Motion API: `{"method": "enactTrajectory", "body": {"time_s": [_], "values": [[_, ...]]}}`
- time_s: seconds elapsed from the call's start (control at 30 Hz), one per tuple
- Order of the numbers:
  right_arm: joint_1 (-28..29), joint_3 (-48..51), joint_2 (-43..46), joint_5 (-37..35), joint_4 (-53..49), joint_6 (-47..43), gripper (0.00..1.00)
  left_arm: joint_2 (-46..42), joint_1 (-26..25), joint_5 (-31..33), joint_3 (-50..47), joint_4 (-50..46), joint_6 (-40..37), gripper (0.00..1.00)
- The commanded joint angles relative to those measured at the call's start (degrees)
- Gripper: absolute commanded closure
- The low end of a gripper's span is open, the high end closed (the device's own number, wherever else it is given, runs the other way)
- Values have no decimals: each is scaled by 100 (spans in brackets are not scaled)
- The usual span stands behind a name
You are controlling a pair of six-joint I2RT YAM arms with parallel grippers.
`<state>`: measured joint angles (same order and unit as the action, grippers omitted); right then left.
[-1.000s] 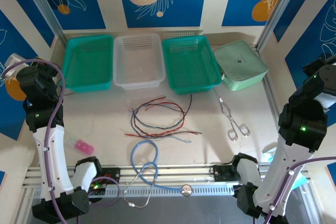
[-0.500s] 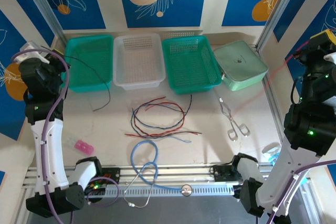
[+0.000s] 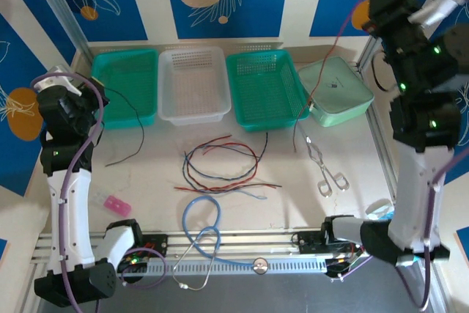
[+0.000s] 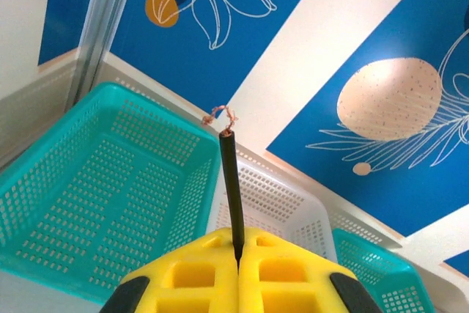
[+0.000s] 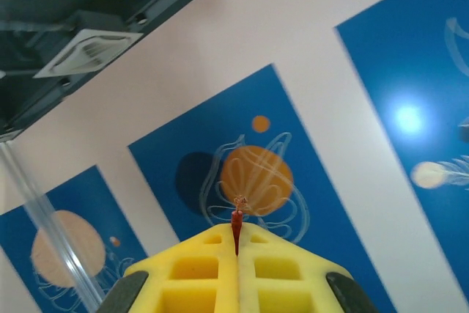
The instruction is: Untangle the cables
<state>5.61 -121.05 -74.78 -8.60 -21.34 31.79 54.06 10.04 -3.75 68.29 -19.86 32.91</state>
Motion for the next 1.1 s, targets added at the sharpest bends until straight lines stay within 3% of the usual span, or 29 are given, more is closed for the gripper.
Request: {"method": "enactTrajectory", "body": {"time_s": [0.0,0.23,0.57,0.7,0.83,0.93,1.07], "values": [[398,-872,-688,-301,281,-606,100,-42,-91,-165,-77,-157,24,100],[619,-2924,-2209,-566,157,-961,100,-145,-109,-297,-374,-145,103,100],[866,-2920,-3027,-705,850,-1277,100,-207,-128,-434,-511,-238,75,100],[1062,-2118,-3118,-873,391,-1528,100,-288,-125,-443,-665,-210,128,100],[1265,150,-2704,-1501,966,-1739,100,-348,-137,-486,-738,-229,136,100],[1294,1666,-2518,-1749,1504,-1436,100,-355,-135,-530,-718,-267,121,100],[1294,2112,-2869,-2250,525,-608,100,-346,-136,-591,-642,-291,155,100]]}}
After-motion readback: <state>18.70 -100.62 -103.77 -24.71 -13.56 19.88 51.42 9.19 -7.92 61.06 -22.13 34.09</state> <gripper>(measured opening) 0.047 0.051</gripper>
